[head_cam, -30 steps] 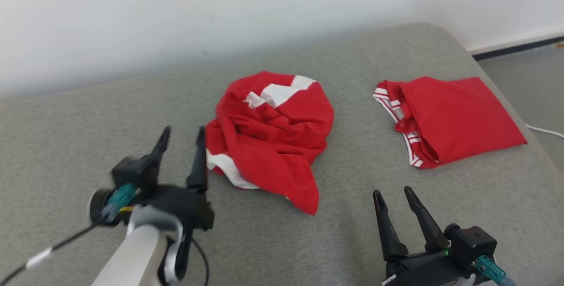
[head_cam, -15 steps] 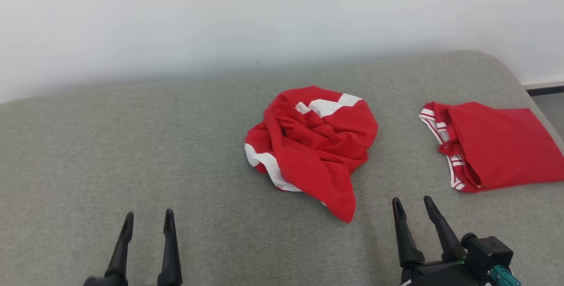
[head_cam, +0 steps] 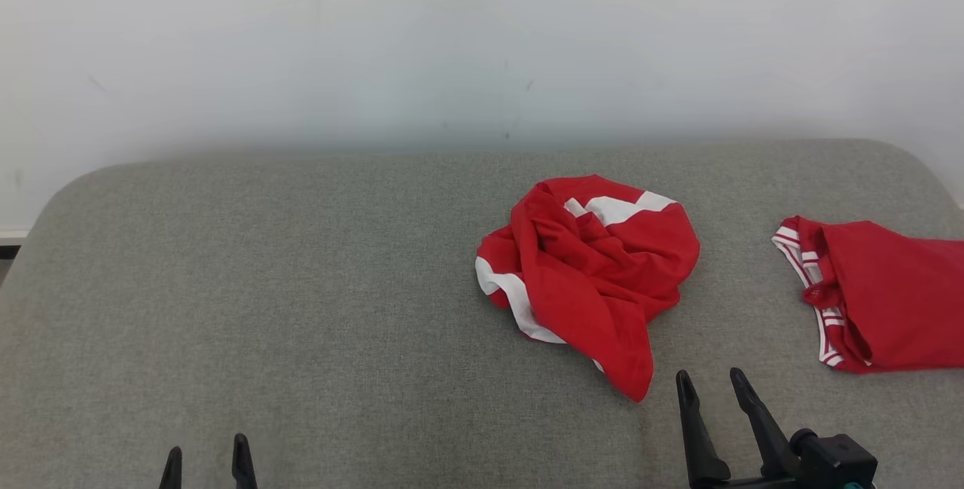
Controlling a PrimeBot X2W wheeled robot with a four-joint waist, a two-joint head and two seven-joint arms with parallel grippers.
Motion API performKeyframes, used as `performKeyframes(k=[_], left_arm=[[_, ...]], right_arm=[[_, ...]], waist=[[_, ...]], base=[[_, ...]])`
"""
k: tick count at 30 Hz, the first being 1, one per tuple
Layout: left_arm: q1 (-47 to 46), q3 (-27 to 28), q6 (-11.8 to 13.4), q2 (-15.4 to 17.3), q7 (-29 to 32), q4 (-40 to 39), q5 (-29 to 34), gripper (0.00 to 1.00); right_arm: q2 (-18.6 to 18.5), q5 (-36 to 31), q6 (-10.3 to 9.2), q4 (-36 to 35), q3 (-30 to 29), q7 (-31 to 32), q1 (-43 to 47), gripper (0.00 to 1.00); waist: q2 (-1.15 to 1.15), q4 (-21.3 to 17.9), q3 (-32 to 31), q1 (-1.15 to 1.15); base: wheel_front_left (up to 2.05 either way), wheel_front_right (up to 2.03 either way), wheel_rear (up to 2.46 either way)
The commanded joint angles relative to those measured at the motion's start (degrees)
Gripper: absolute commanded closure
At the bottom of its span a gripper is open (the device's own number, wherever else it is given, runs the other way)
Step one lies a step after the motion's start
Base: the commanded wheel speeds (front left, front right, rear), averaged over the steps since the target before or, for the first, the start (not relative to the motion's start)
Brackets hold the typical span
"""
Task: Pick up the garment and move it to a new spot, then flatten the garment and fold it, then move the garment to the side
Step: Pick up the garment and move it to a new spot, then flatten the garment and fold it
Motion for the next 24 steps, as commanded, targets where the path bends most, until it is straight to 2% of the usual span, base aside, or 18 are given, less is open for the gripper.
performKeyframes(k=[1,12,24], left_arm=[[0.9,0.5,-1.0,-0.3,-0.1,0.6,0.6,0.0],[-1.6,2.0,-5.0,-1.0,-0.1,5.2,3.1,0.0],[-1.7,2.4,-5.1,-2.3,-0.2,4.2,4.6,0.0]], right_arm=[[0.2,0.0,0.03,-0.1,0.2,0.0,0.5,0.0],[0.2,-1.5,0.03,-0.2,0.0,3.8,0.2,0.0],[0.2,-1.0,0.03,-1.5,-0.4,3.8,0.4,0.0]], waist=[[0.0,0.5,-0.6,0.01],[0.0,-0.7,-0.6,0.01],[0.0,-1.8,-0.3,0.01]], base=[[0.0,0.0,0.0],[0.0,0.0,0.0],[0.0,0.0,0.0]])
